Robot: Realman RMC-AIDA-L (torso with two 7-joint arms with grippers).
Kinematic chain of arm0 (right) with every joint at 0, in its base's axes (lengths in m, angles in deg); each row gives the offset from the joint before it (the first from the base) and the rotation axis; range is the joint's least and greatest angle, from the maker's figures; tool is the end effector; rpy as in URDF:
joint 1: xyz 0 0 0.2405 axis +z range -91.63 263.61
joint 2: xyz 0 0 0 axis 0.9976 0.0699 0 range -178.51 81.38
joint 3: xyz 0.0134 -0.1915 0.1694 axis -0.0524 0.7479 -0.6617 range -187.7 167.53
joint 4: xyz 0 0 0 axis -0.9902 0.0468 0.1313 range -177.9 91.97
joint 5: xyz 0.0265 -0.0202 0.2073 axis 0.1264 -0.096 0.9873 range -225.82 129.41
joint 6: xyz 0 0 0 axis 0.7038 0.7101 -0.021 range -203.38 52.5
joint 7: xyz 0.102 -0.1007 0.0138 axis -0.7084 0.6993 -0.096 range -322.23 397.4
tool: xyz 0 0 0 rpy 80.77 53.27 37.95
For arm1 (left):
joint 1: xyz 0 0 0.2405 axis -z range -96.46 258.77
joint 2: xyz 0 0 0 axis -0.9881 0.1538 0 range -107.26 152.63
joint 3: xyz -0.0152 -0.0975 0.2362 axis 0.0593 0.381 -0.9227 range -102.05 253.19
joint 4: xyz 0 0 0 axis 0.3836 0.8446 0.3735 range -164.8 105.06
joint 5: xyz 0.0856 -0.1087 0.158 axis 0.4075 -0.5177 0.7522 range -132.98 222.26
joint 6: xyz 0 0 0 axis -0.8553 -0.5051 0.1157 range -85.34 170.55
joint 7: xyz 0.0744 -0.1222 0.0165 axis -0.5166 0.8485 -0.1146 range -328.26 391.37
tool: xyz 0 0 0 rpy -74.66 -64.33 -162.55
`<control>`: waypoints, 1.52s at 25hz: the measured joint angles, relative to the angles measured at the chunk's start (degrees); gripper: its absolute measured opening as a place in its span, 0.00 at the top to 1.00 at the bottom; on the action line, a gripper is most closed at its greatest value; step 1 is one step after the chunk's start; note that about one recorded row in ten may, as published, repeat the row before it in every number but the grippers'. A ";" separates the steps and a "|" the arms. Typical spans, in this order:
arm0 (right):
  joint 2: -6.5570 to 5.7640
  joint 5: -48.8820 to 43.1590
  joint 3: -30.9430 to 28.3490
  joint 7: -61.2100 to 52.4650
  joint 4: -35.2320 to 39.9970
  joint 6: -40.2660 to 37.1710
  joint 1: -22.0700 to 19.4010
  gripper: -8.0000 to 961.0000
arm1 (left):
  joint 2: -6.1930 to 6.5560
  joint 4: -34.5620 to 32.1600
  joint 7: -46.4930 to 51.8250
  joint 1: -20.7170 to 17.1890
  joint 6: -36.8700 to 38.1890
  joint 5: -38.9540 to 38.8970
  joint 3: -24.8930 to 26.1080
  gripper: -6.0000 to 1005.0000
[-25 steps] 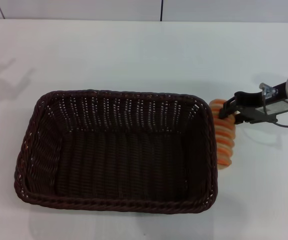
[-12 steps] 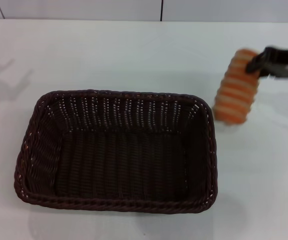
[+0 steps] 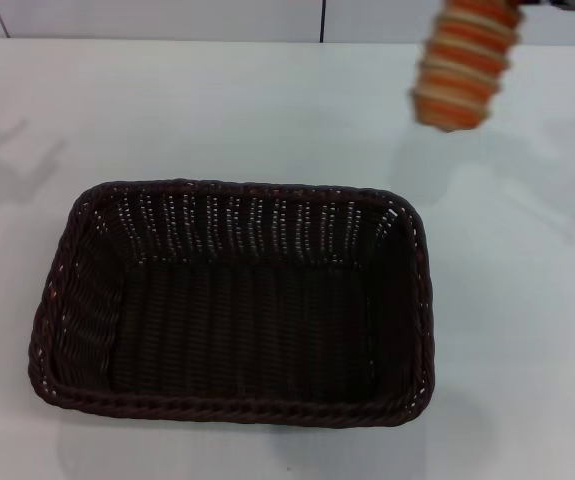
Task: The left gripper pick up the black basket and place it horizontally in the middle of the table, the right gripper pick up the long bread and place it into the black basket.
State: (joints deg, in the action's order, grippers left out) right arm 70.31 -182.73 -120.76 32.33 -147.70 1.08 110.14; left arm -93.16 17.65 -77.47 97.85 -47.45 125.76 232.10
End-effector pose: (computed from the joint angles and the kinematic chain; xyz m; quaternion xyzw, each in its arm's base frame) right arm 0.1162 0.3578 0.0996 -0.7652 0.5308 0.2063 0.3003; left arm -0.3132 0.3009 0.1635 -0.7667 -0.1467 -0.4129 0.4692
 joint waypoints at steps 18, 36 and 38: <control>-0.07 15.63 15.97 2.82 12.64 0.29 7.61 0.85 | 0.00 -0.04 0.01 -0.07 -0.30 -0.67 0.00 0.37; 0.07 12.86 9.73 20.79 12.39 -9.47 2.85 0.49 | -0.84 -0.87 1.13 -0.11 0.33 -3.67 0.31 0.37; 0.14 13.30 9.60 27.85 13.45 -15.20 0.40 0.49 | -1.27 -1.97 1.41 0.27 0.02 -3.83 1.71 0.37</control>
State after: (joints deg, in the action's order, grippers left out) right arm 70.45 -169.43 -111.15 60.18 -134.26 -14.12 110.54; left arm -94.43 15.68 -76.06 98.12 -47.43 121.93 233.81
